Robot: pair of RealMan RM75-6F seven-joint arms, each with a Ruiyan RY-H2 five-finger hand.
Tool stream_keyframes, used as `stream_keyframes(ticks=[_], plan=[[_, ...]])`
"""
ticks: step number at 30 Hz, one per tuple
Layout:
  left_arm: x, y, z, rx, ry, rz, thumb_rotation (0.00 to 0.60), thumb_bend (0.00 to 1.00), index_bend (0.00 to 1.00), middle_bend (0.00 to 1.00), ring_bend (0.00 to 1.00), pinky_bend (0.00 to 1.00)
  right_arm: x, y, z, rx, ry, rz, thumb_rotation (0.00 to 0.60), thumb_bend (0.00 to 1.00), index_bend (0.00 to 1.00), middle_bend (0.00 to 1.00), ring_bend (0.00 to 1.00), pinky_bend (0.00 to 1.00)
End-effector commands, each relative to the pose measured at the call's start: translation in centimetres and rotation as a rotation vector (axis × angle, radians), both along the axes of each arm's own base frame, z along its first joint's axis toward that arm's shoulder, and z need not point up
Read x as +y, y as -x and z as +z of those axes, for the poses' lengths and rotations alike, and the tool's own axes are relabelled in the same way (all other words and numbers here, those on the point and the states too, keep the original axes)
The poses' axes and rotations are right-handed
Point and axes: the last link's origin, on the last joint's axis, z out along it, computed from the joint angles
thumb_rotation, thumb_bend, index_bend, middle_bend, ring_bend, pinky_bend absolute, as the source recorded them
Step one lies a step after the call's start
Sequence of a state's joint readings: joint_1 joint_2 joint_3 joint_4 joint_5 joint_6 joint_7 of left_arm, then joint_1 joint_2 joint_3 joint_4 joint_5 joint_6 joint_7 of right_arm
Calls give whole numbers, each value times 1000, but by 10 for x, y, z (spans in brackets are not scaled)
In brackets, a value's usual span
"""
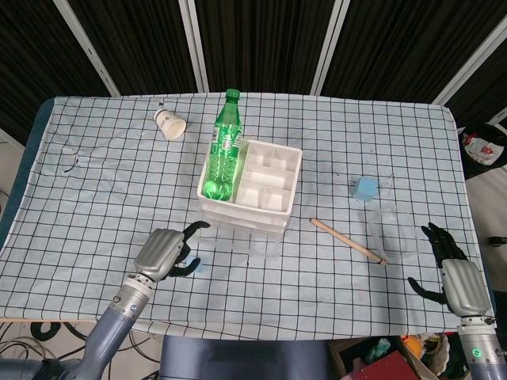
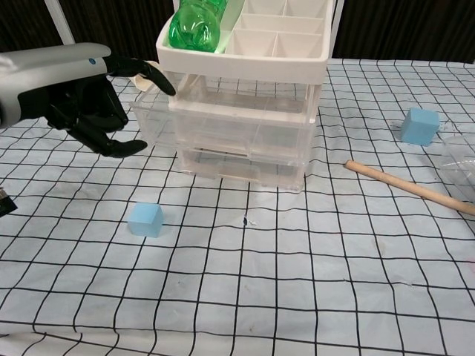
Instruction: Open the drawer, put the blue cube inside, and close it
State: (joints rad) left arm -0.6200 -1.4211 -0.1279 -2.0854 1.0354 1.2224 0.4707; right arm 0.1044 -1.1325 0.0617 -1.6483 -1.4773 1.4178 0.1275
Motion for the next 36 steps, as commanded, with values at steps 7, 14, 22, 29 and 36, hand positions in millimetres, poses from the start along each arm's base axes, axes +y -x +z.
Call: stream_keyframes(ticks=[7,14,22,29,36], plan=[[-13,4,26,-107,-83,-2,600,166,87,1000,1000,959,0,0,1,-1,1,-1,600,185,0,0,0,187],[-22,45,54,-47,-160,45,600,194,117,1000,1000,958,1,1,1,0,2,-2,600,185,0,0,0,187],[-32,107,57,76,-128,194,600,233,177,1000,1000,958,1,0,1,0,5,-3,600,185,0,0,0,187],[-33,118,33,147,-60,221,600,246,203,1000,1000,958,1,0,1,-1,5,-4,600,185,0,0,0,187],[-22,106,-6,195,4,232,600,246,204,1000,1000,959,1,0,1,-4,5,-5,600,184,0,0,0,187]])
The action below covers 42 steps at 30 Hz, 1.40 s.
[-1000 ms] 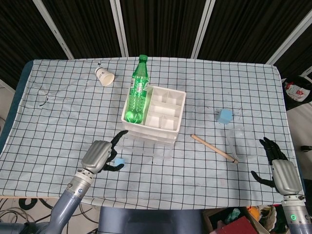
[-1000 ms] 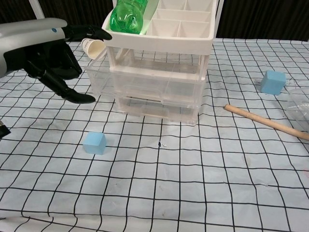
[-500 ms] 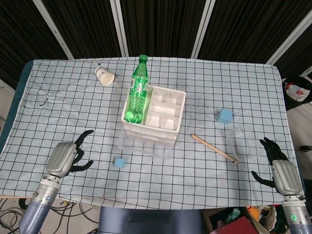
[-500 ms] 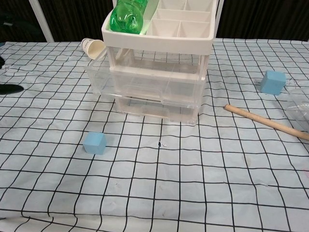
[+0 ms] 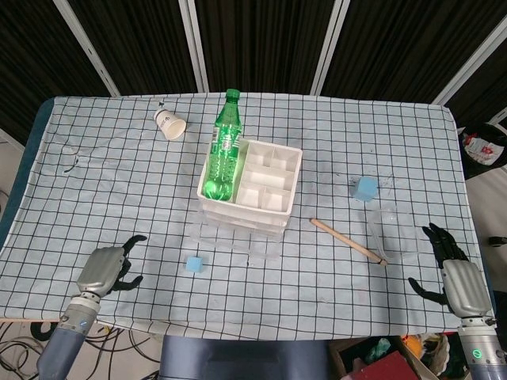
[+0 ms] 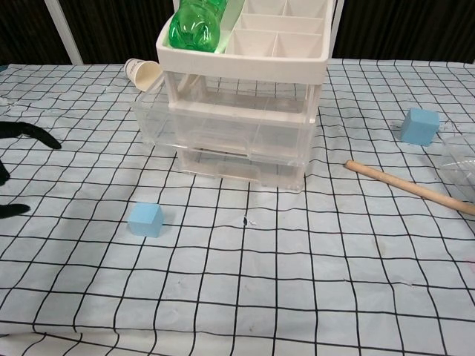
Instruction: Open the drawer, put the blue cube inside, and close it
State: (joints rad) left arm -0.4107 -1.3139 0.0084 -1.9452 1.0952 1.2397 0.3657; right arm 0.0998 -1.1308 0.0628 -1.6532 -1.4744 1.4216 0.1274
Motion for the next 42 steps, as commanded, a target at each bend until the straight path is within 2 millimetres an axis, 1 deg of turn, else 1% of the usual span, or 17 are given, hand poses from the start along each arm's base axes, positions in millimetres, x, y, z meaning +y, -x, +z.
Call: stream_keyframes(ticks=[1,7,10,16,22,26,36,38,42], plan=[[9,-9,-24,21,40,4,600,246,204,1000,1000,958,0,0,0,0,0,0,600,184,0,0,0,187],[19,-21,-45,30,75,21,600,250,238,1000,1000,959,0,0,0,-2,0,0,600,185,0,0,0,187],[25,-32,-56,8,87,20,600,258,254,1000,1000,960,0,0,0,-2,0,-1,600,185,0,0,0,187],[30,-50,-71,-11,111,-8,600,258,267,1000,1000,961,0,1,0,-4,1,-2,600,185,0,0,0,187],[32,-61,-85,0,148,-21,600,264,297,1000,1000,961,0,1,1,-6,3,-1,600,185,0,0,0,187],[32,-63,-90,16,155,-16,600,272,308,1000,1000,961,0,1,1,-7,5,0,600,184,0,0,0,187],[32,-60,-96,44,164,1,600,279,338,1000,1000,961,0,0,1,-6,6,4,600,185,0,0,0,187],[31,-60,-99,44,168,1,600,295,358,1000,1000,961,1,0,1,-9,5,3,600,185,0,0,0,187],[31,-62,-102,35,166,3,600,360,459,1000,1000,966,0,0,1,-9,7,2,600,185,0,0,0,187]])
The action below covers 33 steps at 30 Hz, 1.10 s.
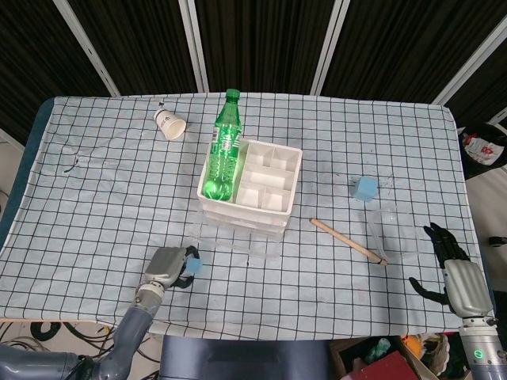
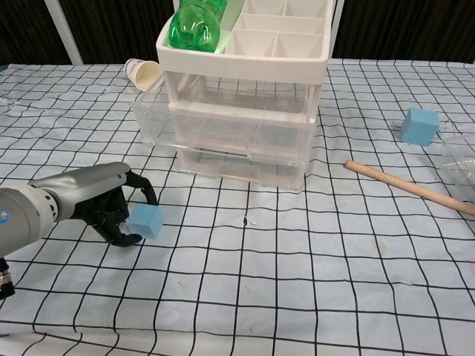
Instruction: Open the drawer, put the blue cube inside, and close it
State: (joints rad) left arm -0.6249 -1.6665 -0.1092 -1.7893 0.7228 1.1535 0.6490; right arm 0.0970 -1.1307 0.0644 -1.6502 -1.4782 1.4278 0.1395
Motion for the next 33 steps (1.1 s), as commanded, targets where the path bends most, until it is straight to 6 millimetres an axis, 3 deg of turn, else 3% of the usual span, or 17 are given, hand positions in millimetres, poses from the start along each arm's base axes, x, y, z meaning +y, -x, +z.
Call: stream_keyframes(ticks=[1,8,12,18,23,25,29,33], plan=[[0,-1,-1,-3,-5,0,600,371,490,1000,1000,967,0,0,0,-2,0,-1,600,185,0,0,0,187],[-2,1,13,-28,-49,-5,600,380,541,1000,1000,967,0,1,1,-5,0,-2,600,185,0,0,0,187],[-4,0,33,-51,-97,-36,600,381,541,1000,1000,968,0,1,1,-5,1,-2,600,185,0,0,0,187],[-3,-6,79,-93,-191,-82,600,381,545,1000,1000,967,1,1,1,-2,3,0,600,185,0,0,0,187],[-4,-22,115,-153,-250,-134,600,381,547,1000,1000,967,0,1,1,1,5,-3,600,186,0,0,0,187],[-5,-38,130,-194,-278,-181,600,381,548,1000,1000,967,0,0,1,2,5,-2,600,187,0,0,0,187],[-6,-56,142,-233,-291,-234,600,380,548,1000,1000,967,1,0,1,4,5,-4,600,187,0,0,0,187],[1,-73,142,-255,-292,-272,600,380,548,1000,1000,967,1,0,0,5,5,-4,600,188,0,0,0,187]])
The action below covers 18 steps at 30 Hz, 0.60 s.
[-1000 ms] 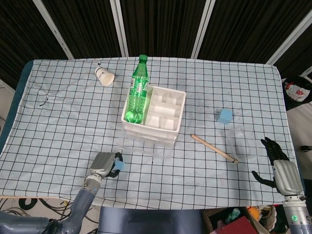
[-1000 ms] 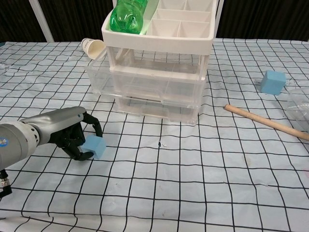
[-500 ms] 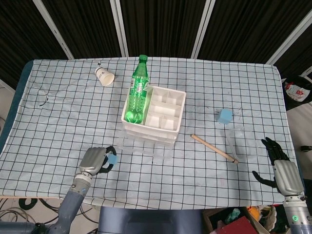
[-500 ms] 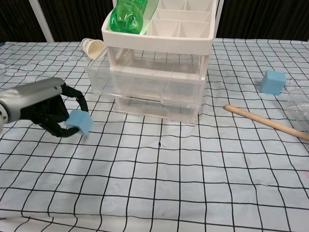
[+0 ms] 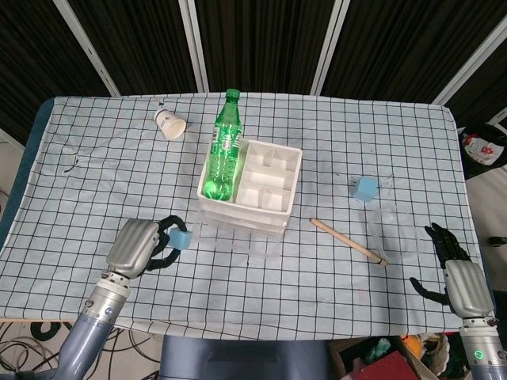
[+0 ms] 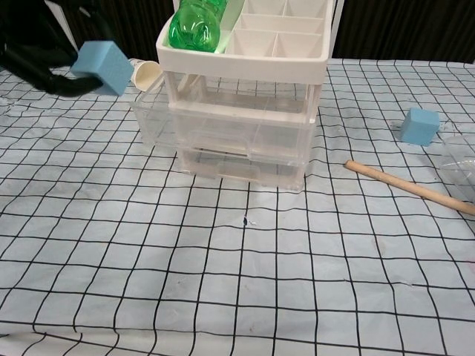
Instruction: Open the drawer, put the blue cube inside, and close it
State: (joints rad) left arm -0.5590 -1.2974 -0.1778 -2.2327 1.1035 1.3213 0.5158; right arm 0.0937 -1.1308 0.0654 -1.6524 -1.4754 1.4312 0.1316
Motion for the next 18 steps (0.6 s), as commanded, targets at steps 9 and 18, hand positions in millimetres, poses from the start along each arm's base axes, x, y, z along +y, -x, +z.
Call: stream_keyframes(ticks=[9,18], plan=[[27,-40,-21,-22,-9,-58,600,381,547,1000,1000,968,-1,0,0,-1,-2,-2,600,188,0,0,0,187],[46,-61,-62,21,29,-50,600,230,464,1000,1000,967,-2,1,0,-7,-5,-6,600,188,0,0,0,187]])
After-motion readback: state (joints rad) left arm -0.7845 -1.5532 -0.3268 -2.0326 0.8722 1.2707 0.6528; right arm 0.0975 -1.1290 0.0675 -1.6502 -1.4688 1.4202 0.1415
